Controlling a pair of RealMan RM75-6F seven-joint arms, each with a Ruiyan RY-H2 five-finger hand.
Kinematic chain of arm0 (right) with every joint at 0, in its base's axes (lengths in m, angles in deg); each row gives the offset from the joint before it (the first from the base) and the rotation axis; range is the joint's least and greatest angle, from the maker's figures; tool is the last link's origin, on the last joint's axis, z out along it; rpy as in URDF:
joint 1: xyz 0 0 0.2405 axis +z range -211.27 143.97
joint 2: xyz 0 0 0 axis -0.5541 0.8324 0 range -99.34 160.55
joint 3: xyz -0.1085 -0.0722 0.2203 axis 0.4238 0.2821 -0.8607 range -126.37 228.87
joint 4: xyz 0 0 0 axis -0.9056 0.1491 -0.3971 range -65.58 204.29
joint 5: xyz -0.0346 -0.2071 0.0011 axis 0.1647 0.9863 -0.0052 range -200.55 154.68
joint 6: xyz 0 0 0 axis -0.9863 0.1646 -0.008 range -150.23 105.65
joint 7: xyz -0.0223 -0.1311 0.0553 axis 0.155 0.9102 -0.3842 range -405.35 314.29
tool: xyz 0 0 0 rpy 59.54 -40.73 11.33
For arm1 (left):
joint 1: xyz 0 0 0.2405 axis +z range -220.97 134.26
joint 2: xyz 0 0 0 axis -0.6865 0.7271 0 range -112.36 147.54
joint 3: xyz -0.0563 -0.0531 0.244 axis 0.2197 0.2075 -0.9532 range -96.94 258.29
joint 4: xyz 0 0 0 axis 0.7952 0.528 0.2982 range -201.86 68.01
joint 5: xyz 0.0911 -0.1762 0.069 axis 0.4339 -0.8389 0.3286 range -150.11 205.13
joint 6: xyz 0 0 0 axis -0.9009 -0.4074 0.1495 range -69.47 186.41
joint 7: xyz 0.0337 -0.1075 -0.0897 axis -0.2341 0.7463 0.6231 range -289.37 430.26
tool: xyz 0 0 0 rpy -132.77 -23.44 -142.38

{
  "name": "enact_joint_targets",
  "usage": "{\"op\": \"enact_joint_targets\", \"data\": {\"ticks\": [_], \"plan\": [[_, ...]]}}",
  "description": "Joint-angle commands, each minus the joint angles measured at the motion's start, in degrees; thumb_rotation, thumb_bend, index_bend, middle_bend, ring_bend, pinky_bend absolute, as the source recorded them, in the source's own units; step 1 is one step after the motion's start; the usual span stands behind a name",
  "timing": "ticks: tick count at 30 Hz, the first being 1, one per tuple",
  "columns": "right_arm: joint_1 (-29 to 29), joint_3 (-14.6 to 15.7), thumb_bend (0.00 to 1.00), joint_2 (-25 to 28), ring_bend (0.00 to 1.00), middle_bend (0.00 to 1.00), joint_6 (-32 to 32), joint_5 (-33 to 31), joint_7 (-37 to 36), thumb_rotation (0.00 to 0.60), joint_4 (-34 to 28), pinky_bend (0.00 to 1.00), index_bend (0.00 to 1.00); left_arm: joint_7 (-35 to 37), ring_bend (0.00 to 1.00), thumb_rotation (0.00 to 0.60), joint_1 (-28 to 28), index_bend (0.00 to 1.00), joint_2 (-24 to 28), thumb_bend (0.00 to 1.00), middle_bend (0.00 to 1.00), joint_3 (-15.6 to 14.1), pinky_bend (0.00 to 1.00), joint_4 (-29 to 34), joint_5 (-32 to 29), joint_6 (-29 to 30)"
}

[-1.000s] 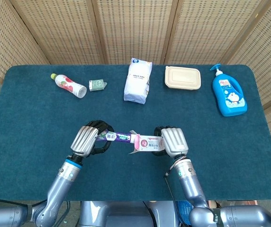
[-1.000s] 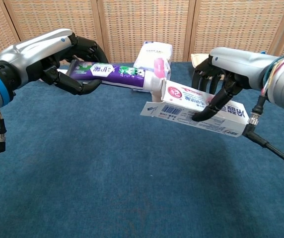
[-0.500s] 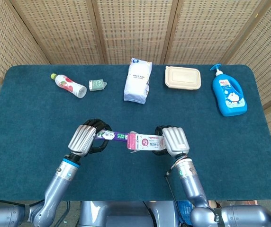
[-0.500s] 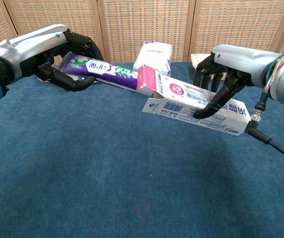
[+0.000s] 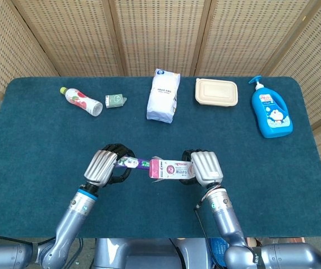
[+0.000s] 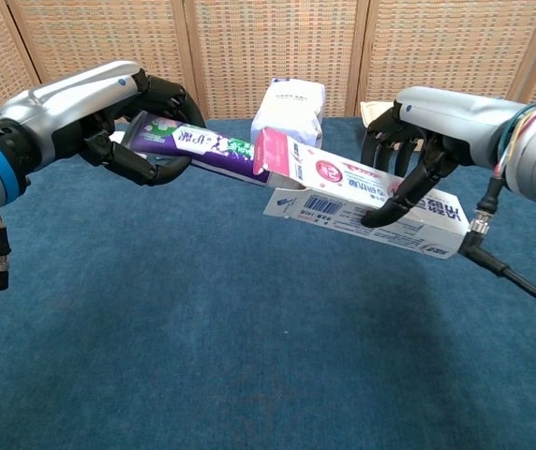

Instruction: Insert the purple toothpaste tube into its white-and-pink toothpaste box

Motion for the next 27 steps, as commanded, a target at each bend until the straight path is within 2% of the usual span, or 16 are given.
{"op": "enact_joint_targets", "data": {"ticks": [1,10,27], "plan": [[0.01,0.03,0.14,0.04,0.42,0.49,-0.04,-0.09,-0.01,0.600,-0.01,0.48,0.61,-0.08,0.26,0.600,-0.10,0.84,-0.20,0.55,0.41,0.08,0.25,0.21,0.15,0.16],[0.13,0.21,0.14,-0.47,0.42,0.49,0.04,0.21,-0.27,0.600,-0.30,0.48,0.61,-1.39,0.26,0.600,-0.66,0.84,-1.40,0.55,0.41,0.13,0.25,0.81,0.36,0.58],[0.30,-0.23,0.14,-0.42,0.42,0.49,-0.18,-0.17,-1.09,0.600,-1.85,0.48,0.61,-4.48,0.25,0.600,-2.15,0.82,-6.59,0.55,0.40,-0.40,0.23,-2.40,-0.73,0.34]]}}
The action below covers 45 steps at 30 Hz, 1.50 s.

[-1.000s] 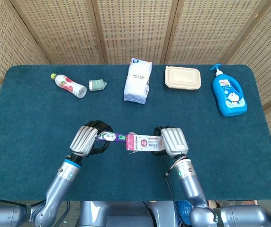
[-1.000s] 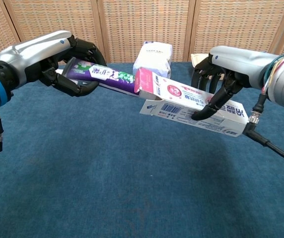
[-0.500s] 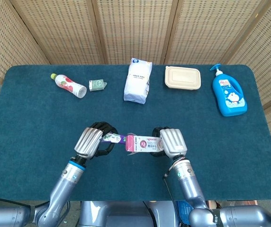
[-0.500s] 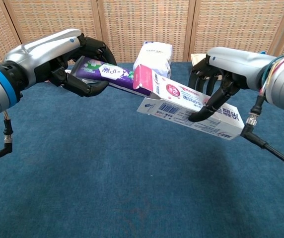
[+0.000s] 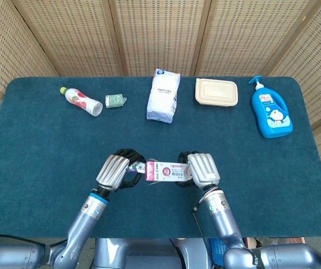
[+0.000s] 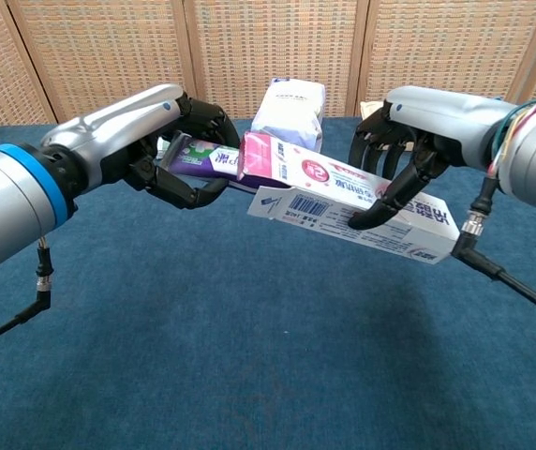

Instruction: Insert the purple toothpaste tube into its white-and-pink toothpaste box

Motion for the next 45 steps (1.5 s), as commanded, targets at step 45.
{"op": "enact_joint_targets", "data": {"ticks": [45], "plan": [[0.35,-0.98,0.15,2.23,0.42,0.49,-1.13,-1.51,-2.85,0.600,-1.47,0.48,0.61,1.82,0.00,0.600,-0.40,0.43,5.25,0.24,0.06,0.58,0.00,2.70,5.01,-0.31]]}}
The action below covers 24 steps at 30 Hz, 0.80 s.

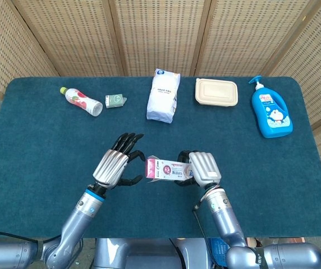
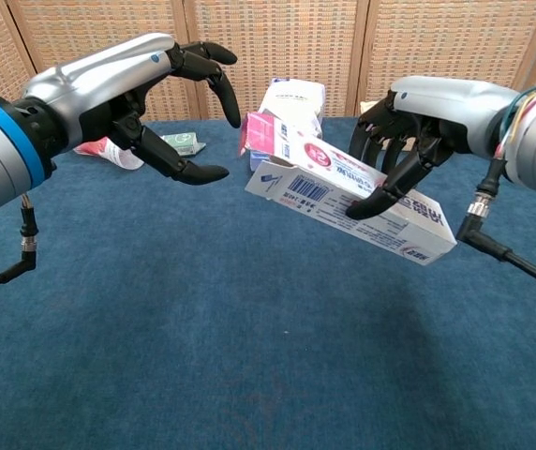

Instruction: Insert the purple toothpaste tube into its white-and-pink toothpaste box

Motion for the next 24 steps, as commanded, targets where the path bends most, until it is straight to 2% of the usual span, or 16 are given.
{"op": "enact_joint_targets", "data": {"ticks": [1,8,19,24], "plan": [[0.17,0.93,0.15,0.19,0.42,0.49,0.27,1.79,0.70,0.600,0.95,0.48,0.61,0.59,0.00,0.600,0.35,0.43,0.23,0.24,0.06,-0.18,0.00,0.32,0.56,0.50],[-0.42,4.61,0.15,0.40,0.42,0.49,0.40,8.45,1.40,0.600,6.37,0.48,0.62,3.45,0.00,0.600,2.10,0.43,1.74,0.24,0.06,-1.66,0.00,0.78,2.71,1.74],[-2.61,7.76,0.15,-0.52,0.42,0.49,-0.88,12.31,-1.16,0.600,16.67,0.48,0.62,7.00,0.00,0.600,4.95,0.41,5.91,0.24,0.06,-3.61,0.00,2.14,5.16,3.21],[-3.71,9.68,0.15,-1.54,0.42,0.49,-0.87,15.28,-1.22,0.600,22.77,0.48,0.62,2.20,0.00,0.600,6.74,0.41,10.28,0.24,0.06,-5.08,0.00,3.46,5.26,4.67]]}}
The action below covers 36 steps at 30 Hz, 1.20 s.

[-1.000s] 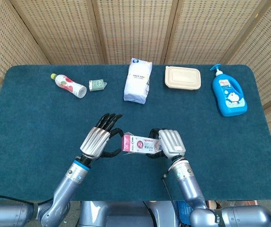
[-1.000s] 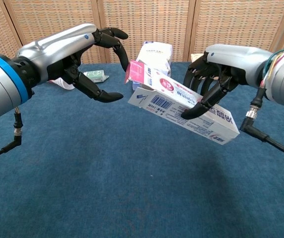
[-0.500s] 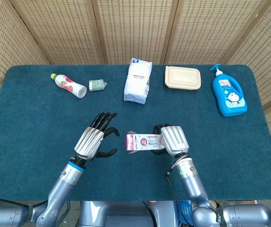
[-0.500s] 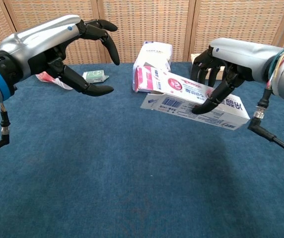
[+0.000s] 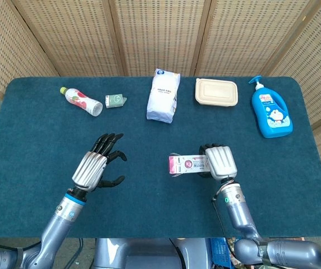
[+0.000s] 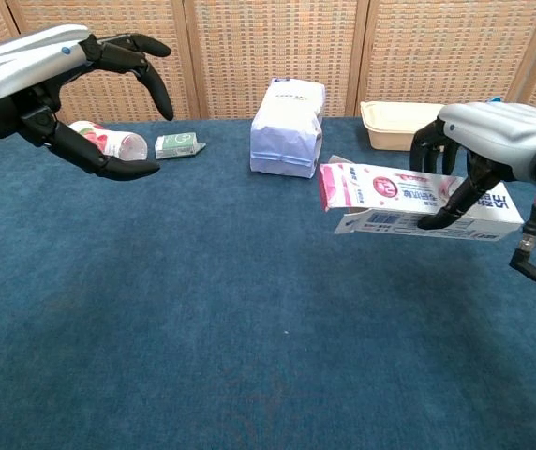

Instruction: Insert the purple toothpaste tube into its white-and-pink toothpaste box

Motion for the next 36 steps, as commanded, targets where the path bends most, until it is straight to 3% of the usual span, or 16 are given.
{"op": "enact_joint_targets", "data": {"ticks": [1,10,21,25,29,32,36], "plan": [[-1.20,1.70,0.15,-1.05,0.42,0.49,0.04,2.79,-0.32,0.600,4.50,0.48,0.62,-4.72,0.00,0.600,1.54,0.41,3.15,0.24,0.06,-1.29,0.00,1.06,-0.05,1.40],[-3.52,4.29,0.15,-3.10,0.42,0.49,1.06,5.71,4.07,0.600,12.81,0.48,0.62,-7.15,0.00,0.600,5.18,0.42,5.82,0.24,0.06,-4.39,0.00,1.37,1.17,3.97],[-5.74,4.28,0.15,-3.92,0.37,0.47,-0.84,3.79,6.33,0.600,13.53,0.48,0.59,-4.97,0.00,0.600,7.07,0.42,6.08,0.24,0.06,-5.34,0.00,-1.08,3.33,4.42],[-6.40,4.32,0.14,-4.05,0.23,0.33,-1.83,3.44,5.36,0.600,13.88,0.45,0.45,-4.58,0.00,0.600,7.44,0.42,6.18,0.24,0.06,-5.31,0.00,-1.45,3.74,4.60],[-7.03,4.56,0.10,-3.54,0.04,0.13,-3.36,3.63,4.26,0.600,13.65,0.27,0.28,-3.99,0.00,0.600,7.86,0.42,6.20,0.24,0.06,-5.29,0.00,-1.82,4.28,4.62],[-7.42,4.67,0.06,-2.92,0.00,0.02,-4.35,3.72,3.50,0.600,13.23,0.16,0.19,-3.61,0.00,0.600,8.20,0.41,6.17,0.24,0.06,-5.33,0.00,-2.05,4.51,4.64],[-7.95,4.69,0.04,-2.07,0.00,0.00,-4.84,3.81,2.58,0.600,12.23,0.12,0.16,-2.99,0.00,0.600,8.62,0.41,6.20,0.24,0.06,-5.45,0.00,-2.37,4.59,4.70]]}}
